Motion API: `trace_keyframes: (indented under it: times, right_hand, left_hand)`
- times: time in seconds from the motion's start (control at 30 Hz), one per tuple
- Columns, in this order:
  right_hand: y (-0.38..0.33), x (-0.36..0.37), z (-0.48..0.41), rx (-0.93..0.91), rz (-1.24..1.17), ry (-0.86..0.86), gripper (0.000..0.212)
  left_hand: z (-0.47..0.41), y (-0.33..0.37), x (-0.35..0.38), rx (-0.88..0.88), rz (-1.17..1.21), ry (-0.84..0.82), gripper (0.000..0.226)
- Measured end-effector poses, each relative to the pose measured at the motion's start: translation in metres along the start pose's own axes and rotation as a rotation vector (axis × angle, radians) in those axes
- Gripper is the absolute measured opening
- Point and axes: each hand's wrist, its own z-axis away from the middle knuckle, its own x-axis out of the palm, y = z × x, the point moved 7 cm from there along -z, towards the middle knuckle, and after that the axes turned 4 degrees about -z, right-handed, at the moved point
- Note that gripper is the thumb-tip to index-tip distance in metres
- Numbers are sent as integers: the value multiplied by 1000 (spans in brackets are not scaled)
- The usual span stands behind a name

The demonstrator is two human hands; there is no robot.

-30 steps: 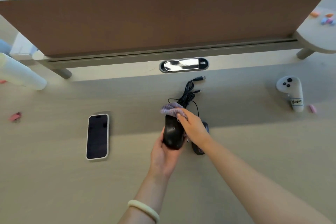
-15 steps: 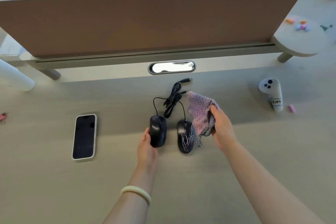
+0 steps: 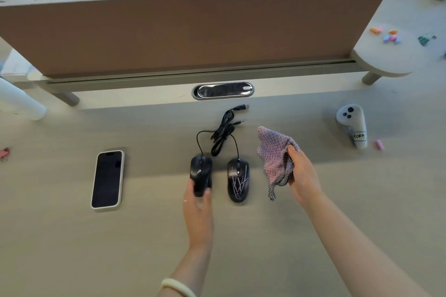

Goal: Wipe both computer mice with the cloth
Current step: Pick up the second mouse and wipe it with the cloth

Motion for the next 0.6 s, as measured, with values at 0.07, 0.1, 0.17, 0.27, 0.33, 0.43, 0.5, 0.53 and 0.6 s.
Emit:
trace_keyframes:
  times: [0.07,0.1,0.17,0.27,0.33,0.43,0.5,0.53,0.6]
  right_hand:
    - [1,-5,0,14,1,3,23]
    - [3,-6,-1,20,2,4,23]
    - [4,-9,-1,24,10,0,24]
    - [4,-12,1,15,29,-30,26]
    - [6,-15,1,6,48,-57,28]
    - [9,-21,0,17,82,-62,28]
    - [9,-24,0,30,85,-57,28]
    - [6,-23,-1,28,68,-52,27]
    - [2,-24,-2,19,37,-39,26]
  left_hand:
    - [22,6,28,124,-168,-99,69]
    - [30,6,44,157,-237,-142,78]
    - [35,1,66,165,-328,-151,93]
    - [25,-3,82,99,-448,-76,104]
    - [18,-2,86,93,-459,0,95]
    - [10,2,88,59,-371,88,76]
    - [9,8,92,34,-203,49,70]
    - [8,13,93,23,-92,14,68]
    - [5,19,92,-32,114,-47,66]
